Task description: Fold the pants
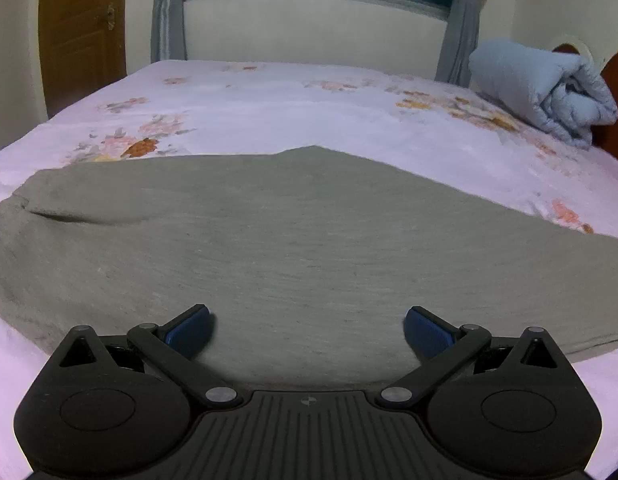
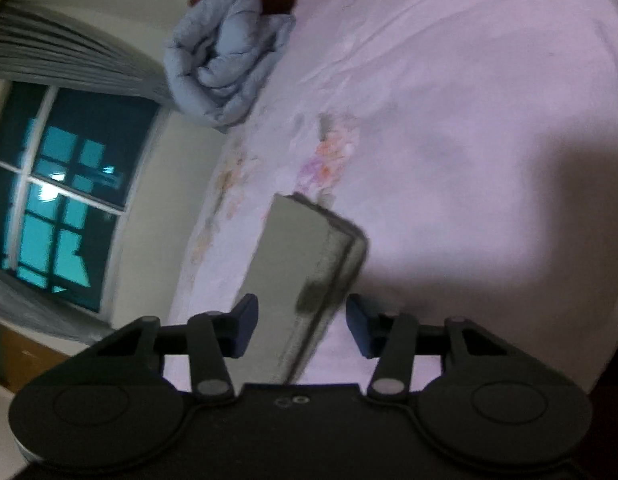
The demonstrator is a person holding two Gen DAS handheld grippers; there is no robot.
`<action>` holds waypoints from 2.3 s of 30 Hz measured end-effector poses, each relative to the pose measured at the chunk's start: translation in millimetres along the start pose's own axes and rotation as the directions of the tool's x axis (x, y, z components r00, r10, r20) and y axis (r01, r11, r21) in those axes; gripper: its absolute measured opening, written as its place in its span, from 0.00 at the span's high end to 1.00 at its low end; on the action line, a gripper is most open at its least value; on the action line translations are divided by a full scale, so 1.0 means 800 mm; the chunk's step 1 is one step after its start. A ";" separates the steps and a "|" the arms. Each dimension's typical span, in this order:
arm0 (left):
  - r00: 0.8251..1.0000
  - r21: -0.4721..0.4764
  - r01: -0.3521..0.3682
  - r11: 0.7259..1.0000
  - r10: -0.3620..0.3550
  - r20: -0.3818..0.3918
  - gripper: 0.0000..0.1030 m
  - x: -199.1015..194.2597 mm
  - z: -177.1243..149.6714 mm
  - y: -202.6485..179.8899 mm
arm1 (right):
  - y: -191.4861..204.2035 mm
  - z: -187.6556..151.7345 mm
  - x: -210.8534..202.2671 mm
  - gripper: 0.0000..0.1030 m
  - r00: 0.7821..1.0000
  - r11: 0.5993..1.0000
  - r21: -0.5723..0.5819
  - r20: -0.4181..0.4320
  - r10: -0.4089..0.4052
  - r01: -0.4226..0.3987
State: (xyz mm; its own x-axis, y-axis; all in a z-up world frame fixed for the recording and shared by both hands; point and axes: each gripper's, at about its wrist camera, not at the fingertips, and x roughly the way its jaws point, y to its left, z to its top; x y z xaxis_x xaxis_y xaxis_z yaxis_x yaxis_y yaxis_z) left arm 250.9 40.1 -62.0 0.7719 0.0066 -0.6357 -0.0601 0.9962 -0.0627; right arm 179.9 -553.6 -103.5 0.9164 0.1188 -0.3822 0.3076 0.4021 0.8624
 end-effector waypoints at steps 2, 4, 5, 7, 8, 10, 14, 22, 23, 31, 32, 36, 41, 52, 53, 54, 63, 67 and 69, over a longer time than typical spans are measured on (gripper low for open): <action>1.000 -0.009 0.009 1.000 -0.009 0.012 0.00 -0.004 -0.001 -0.016 | -0.002 0.000 0.010 0.62 1.000 1.000 0.015 0.003 -0.010 0.010; 0.998 0.014 0.039 0.999 -0.039 0.039 0.00 -0.010 -0.001 -0.049 | -0.010 0.004 0.010 0.70 0.999 0.998 0.064 0.036 -0.005 0.003; 0.997 0.033 0.061 0.998 -0.063 0.047 0.00 -0.009 0.000 -0.069 | -0.013 0.005 0.013 0.74 0.999 0.997 0.077 0.042 -0.008 0.005; 0.991 0.069 0.119 0.991 -0.122 0.053 0.00 -0.007 0.000 -0.120 | -0.014 0.007 0.017 0.92 0.999 0.997 0.061 0.033 -0.042 0.040; 0.988 0.076 0.140 0.987 -0.144 0.050 0.00 -0.006 -0.003 -0.144 | -0.013 0.007 0.016 0.92 0.998 0.998 0.048 0.034 -0.045 0.043; 0.992 0.097 0.124 0.988 -0.126 0.020 0.00 0.006 -0.012 -0.200 | -0.007 0.005 0.013 0.92 0.998 0.999 0.002 0.034 -0.054 0.054; 1.000 0.149 0.029 0.988 -0.030 0.008 0.00 0.018 -0.037 -0.282 | -0.011 0.008 0.011 0.87 1.000 1.000 -0.004 0.012 -0.026 0.026; 1.000 0.157 -0.008 0.988 0.005 0.019 0.00 0.007 -0.051 -0.332 | -0.008 0.011 0.009 0.80 1.000 0.998 -0.055 -0.017 0.002 -0.003; 1.000 0.159 -0.010 0.987 0.007 0.024 0.00 0.003 -0.053 -0.332 | -0.009 0.011 0.008 0.81 1.000 0.999 -0.050 -0.011 0.005 -0.006; 0.999 0.148 -0.008 0.989 0.001 0.052 0.00 -0.011 -0.059 -0.313 | -0.013 0.008 0.002 0.78 1.000 1.000 0.002 0.009 0.027 -0.027; 0.999 0.138 -0.004 0.990 -0.003 0.054 0.00 -0.013 -0.058 -0.311 | -0.014 0.007 -0.001 0.78 0.999 0.999 0.018 0.015 0.031 -0.032; 0.996 0.141 -0.013 0.990 0.000 0.092 0.00 -0.024 -0.062 -0.305 | -0.023 0.009 -0.017 0.77 0.997 0.994 0.096 0.061 0.043 -0.049; 0.995 0.126 0.004 0.992 -0.016 0.099 0.00 -0.023 -0.063 -0.299 | -0.022 0.005 -0.009 0.75 0.999 0.995 0.101 0.037 0.024 -0.027; 0.997 0.170 -0.035 0.985 0.023 0.072 0.00 -0.002 -0.075 -0.311 | 0.015 0.003 0.004 0.92 0.998 0.995 -0.082 0.035 -0.057 0.060; 0.997 0.166 -0.031 0.986 0.019 0.070 0.00 -0.002 -0.075 -0.310 | 0.025 0.003 0.003 0.92 0.998 0.991 -0.115 0.040 -0.058 0.062; 0.998 0.164 -0.026 0.986 0.015 0.066 0.00 -0.001 -0.074 -0.309 | 0.035 0.003 0.001 0.92 0.998 0.989 -0.137 0.044 -0.053 0.058; 0.984 0.052 0.163 0.985 -0.166 0.059 0.00 -0.018 -0.052 -0.250 | 0.227 -0.059 -0.001 0.92 0.995 0.859 -0.502 -0.032 0.097 -0.100; 0.975 -0.110 0.123 0.986 -0.100 0.199 0.00 -0.083 -0.028 -0.108 | 0.316 -0.141 0.024 0.92 0.982 0.754 -0.629 -0.133 0.138 -0.191; 0.969 -0.174 0.050 0.984 -0.005 0.248 0.00 -0.113 -0.021 -0.028 | 0.347 -0.204 0.046 0.92 0.966 0.707 -0.661 -0.207 0.152 -0.253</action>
State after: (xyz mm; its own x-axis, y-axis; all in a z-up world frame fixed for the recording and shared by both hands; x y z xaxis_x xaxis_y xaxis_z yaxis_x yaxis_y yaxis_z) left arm 171.9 15.8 -15.8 0.9052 0.0227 -0.4243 -0.1305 0.9652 -0.2268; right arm 257.5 -289.2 67.5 0.8793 0.3639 -0.3071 -0.1833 0.8540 0.4870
